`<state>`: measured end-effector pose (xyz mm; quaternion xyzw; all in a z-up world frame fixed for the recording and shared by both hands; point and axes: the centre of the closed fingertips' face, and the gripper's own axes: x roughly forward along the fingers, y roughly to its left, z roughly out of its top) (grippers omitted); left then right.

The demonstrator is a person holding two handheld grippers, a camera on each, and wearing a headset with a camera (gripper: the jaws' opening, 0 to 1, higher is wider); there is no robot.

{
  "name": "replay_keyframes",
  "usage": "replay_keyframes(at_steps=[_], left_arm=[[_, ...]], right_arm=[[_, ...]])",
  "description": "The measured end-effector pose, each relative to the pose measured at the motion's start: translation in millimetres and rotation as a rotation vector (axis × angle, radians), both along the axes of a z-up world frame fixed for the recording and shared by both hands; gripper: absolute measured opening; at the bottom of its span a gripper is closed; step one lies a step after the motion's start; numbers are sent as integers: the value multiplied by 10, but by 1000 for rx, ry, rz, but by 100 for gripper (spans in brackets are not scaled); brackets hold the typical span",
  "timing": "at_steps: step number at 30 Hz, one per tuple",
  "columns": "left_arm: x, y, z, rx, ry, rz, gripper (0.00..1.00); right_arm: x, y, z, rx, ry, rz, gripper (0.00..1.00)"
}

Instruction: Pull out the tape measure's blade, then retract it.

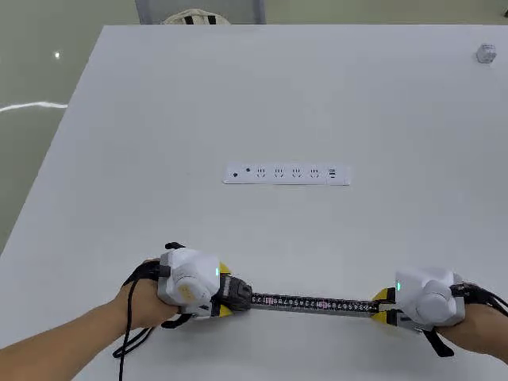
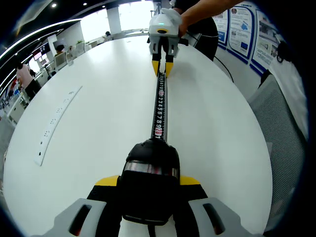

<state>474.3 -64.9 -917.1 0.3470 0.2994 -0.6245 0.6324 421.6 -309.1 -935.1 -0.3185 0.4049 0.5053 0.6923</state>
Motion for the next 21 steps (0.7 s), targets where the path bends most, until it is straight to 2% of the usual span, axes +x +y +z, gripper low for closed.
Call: replay_keyframes(at_steps=[13,14,21], left_arm=[[2,2,0,-1,-3,0,38],[0,-4,-1,0,-3,1,38],[-3,-12,-1,-1,-5,1,38]], right_arm=[[1,-6,-6,-5,14,5,12],[3,4,-6,-16,37,14,12],[12,-5,-31,-36,47,20,13]])
